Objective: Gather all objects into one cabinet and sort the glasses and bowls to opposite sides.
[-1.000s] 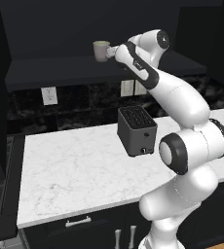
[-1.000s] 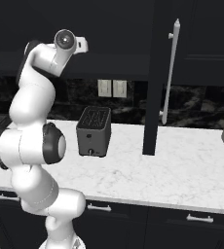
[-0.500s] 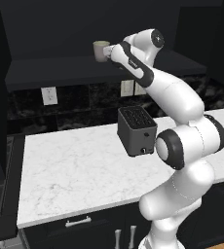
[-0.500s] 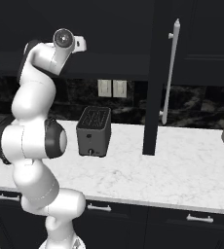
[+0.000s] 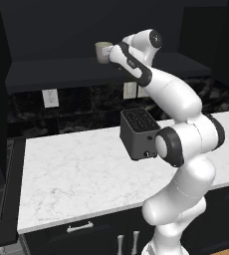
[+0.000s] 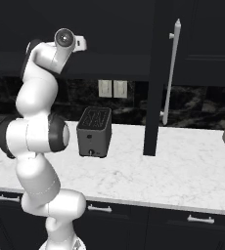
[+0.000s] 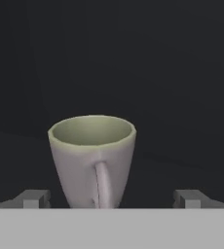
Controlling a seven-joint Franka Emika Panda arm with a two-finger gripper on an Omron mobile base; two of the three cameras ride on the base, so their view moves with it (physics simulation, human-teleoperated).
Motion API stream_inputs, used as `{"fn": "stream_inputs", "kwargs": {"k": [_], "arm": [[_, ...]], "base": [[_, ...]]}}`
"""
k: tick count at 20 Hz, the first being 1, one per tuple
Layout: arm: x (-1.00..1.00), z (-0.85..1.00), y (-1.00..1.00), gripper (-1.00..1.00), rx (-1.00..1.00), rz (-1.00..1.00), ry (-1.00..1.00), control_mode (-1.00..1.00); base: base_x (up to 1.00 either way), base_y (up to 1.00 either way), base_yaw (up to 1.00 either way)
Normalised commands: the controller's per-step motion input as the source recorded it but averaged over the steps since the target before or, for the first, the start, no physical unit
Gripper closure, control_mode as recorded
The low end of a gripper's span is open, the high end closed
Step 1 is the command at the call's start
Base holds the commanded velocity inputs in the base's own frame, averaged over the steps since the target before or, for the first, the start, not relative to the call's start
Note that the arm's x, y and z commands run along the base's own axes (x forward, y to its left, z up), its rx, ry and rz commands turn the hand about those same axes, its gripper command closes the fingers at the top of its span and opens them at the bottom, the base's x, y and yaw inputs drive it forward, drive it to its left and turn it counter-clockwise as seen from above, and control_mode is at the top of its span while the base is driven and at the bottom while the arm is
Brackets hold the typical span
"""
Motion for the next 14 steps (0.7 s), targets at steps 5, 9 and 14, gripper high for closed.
{"fn": "stream_inputs", "kwargs": {"k": [5,9,14], "arm": [[0.14,0.0,0.16,-1.0,0.0,0.0,0.0,-1.0],[0.03,0.0,0.01,-1.0,0.0,0.0,0.0,-1.0],[0.0,0.0,0.02,-1.0,0.0,0.0,0.0,-1.0]], "base": [[0.0,0.0,0.0],[0.0,0.0,0.0],[0.0,0.0,0.0]]}}
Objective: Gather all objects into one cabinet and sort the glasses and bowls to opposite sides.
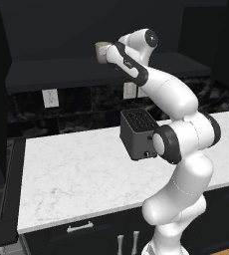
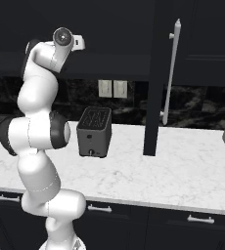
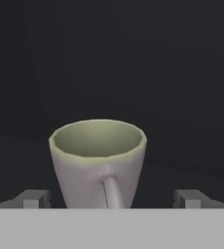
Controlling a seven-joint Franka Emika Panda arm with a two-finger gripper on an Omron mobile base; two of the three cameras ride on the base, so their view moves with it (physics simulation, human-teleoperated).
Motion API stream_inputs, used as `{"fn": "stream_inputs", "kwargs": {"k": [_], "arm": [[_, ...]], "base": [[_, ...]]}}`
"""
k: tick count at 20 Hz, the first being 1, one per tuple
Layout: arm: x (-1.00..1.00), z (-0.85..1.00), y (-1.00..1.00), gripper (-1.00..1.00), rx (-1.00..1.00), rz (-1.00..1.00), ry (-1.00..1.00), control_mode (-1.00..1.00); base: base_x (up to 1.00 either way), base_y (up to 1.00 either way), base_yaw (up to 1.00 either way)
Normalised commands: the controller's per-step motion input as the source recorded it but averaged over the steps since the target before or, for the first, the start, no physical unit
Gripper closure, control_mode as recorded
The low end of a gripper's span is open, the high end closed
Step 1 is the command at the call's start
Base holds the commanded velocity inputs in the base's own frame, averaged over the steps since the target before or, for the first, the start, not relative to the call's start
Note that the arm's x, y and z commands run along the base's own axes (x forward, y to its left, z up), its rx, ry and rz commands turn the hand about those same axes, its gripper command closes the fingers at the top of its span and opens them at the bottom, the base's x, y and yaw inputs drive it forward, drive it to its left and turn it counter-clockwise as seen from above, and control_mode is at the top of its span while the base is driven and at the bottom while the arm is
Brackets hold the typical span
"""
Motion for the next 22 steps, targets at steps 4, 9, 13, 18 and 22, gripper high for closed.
{"fn": "stream_inputs", "kwargs": {"k": [4,9,13,18,22], "arm": [[0.0,-0.03,0.0,-1.0,0.0,0.0,0.0,-1.0],[0.0,-0.12,0.0,-1.0,0.0,0.0,0.0,-1.0],[0.0,-0.08,0.0,-1.0,0.0,0.0,0.0,-1.0],[0.01,0.0,0.02,-1.0,0.0,0.0,0.0,-1.0],[0.0,0.0,0.01,-1.0,0.0,0.0,0.0,-1.0]], "base": [[0.0,0.0,0.0],[0.0,0.0,0.0],[0.0,0.0,0.0],[0.0,0.0,0.0],[0.0,0.0,0.0]]}}
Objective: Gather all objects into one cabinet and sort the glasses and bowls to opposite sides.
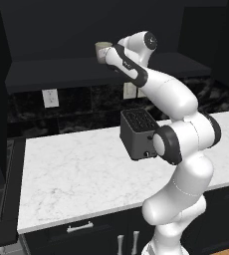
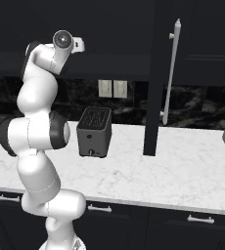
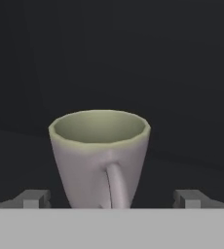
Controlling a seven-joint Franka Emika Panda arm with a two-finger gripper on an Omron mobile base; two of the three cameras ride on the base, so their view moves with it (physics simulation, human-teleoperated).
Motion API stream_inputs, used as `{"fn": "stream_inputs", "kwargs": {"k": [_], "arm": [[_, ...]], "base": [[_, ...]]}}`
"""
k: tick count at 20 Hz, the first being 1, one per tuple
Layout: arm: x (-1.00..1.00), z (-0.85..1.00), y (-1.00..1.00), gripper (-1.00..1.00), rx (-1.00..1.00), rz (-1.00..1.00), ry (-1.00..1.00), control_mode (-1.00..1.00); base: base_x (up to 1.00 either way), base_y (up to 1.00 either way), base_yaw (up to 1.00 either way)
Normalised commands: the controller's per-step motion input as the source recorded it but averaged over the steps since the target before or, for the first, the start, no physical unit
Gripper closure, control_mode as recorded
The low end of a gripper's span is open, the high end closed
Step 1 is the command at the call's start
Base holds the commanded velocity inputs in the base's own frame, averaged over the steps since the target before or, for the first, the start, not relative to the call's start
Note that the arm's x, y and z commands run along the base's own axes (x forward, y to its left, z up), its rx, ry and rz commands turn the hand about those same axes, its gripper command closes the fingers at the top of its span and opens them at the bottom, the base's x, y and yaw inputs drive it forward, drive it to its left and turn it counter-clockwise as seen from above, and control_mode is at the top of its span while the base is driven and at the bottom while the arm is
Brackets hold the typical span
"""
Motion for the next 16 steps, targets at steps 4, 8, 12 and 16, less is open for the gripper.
{"fn": "stream_inputs", "kwargs": {"k": [4,8,12,16], "arm": [[0.0,0.0,0.0,-1.0,0.0,0.0,0.0,-1.0],[0.0,0.0,0.0,1.0,0.0,0.0,0.0,-1.0],[0.0,0.0,0.0,1.0,0.0,0.0,0.0,-1.0],[0.0,0.0,0.0,1.0,0.0,0.0,0.0,-1.0]], "base": [[0.0,0.0,0.0],[0.0,0.0,0.0],[0.0,0.0,0.0],[0.0,0.0,0.0]]}}
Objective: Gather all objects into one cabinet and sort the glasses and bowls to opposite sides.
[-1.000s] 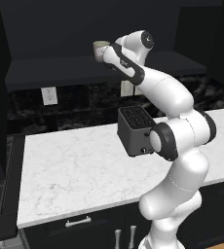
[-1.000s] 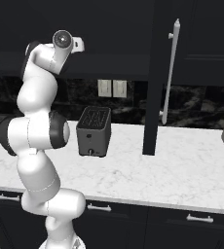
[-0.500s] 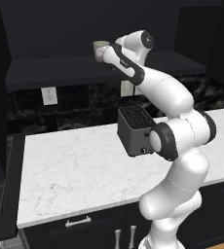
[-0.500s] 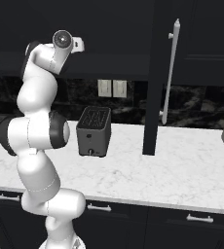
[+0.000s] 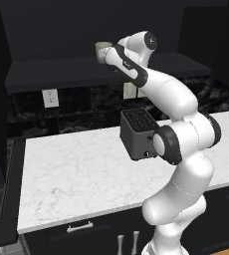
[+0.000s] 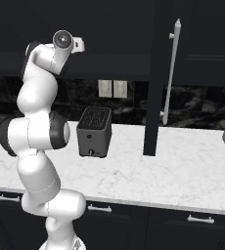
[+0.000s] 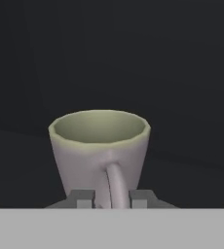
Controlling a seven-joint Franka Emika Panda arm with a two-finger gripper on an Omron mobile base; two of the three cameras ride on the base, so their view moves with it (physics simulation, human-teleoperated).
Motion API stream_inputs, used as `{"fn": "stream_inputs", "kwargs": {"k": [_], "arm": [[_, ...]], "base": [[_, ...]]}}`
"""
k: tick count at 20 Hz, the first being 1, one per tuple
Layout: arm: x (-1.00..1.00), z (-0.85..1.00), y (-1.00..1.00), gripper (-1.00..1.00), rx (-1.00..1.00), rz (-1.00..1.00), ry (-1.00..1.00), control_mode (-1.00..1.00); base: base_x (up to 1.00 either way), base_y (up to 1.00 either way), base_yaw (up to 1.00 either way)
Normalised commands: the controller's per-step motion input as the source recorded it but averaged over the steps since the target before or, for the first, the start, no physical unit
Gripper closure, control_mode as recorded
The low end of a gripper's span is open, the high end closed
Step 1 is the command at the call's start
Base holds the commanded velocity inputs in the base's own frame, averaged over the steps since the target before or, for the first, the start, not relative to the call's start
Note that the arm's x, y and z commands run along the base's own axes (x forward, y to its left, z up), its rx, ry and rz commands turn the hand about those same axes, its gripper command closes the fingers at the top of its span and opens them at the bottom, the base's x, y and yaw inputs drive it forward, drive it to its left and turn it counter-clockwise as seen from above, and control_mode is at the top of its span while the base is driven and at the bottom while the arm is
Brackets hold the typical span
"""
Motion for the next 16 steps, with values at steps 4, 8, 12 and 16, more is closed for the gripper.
{"fn": "stream_inputs", "kwargs": {"k": [4,8,12,16], "arm": [[0.0,0.0,0.0,1.0,0.0,0.0,0.0,-1.0],[0.0,0.0,0.0,1.0,0.0,0.0,0.0,-1.0],[0.0,0.0,0.0,1.0,0.0,0.0,0.0,-1.0],[-0.51,0.0,-0.21,1.0,0.0,0.0,-0.01,-1.0]], "base": [[0.0,0.0,0.0],[0.0,0.0,0.0],[0.0,0.0,0.0],[0.0,0.0,0.0]]}}
